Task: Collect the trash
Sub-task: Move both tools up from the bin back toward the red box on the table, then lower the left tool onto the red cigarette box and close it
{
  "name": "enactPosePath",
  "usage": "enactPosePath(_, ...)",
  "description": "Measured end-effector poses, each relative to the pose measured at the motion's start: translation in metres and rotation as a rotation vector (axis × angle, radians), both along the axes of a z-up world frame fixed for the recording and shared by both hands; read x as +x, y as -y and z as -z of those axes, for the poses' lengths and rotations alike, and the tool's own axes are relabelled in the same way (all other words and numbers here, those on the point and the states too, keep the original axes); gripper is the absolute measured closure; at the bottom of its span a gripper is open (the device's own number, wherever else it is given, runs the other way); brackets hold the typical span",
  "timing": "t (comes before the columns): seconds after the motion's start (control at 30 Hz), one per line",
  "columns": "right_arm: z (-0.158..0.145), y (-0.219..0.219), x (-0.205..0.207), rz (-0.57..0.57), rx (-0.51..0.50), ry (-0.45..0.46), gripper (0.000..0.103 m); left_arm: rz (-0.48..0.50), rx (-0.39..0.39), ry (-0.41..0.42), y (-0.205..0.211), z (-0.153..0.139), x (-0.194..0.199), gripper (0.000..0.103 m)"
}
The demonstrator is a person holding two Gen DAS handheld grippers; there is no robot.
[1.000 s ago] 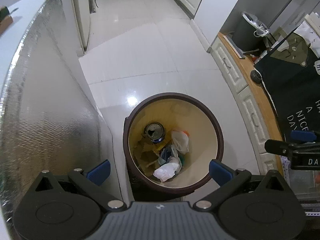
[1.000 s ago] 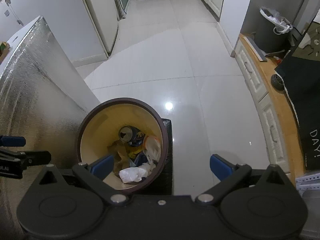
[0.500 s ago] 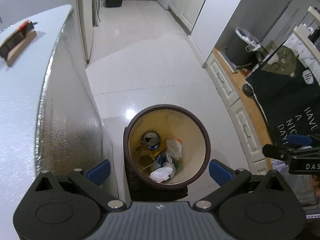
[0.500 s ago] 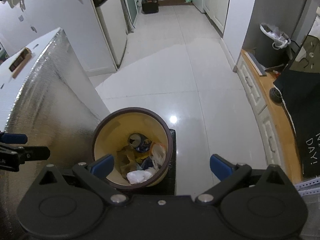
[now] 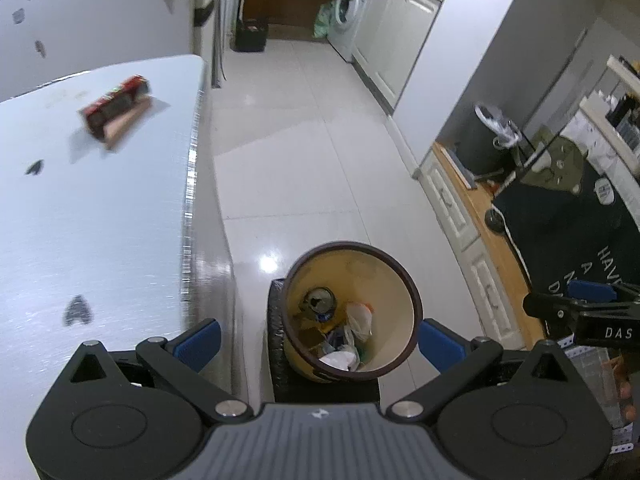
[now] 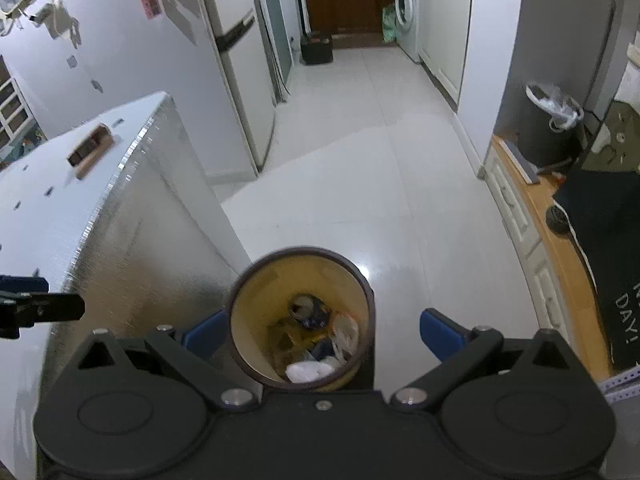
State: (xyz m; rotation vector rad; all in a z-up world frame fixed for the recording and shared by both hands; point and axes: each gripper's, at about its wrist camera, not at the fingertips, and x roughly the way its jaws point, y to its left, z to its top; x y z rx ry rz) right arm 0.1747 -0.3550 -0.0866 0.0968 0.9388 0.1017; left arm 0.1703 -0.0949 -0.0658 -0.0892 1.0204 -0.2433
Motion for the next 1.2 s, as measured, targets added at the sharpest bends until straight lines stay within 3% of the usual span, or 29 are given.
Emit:
enactPosePath(0.6,-0.038,-0.118,0.013,-0.126,0.004,0.119,0.0,-0.106,-0.03,0.121,-0.12,-0.038,-0.006,0.0)
enactPosePath(0.87,-0.047,-0.178,0.041,-0.158,0.022,0.166,0.0,-0.109,-0.049,0.204,-0.184,-0.05,0.021,0.0)
enactPosePath(1.2,-0.049,-0.252,0.082,-0.214,0.034,0.205,0.0,-0.011,-0.065,0.282,-0.239,-0.048,0.083,0.0)
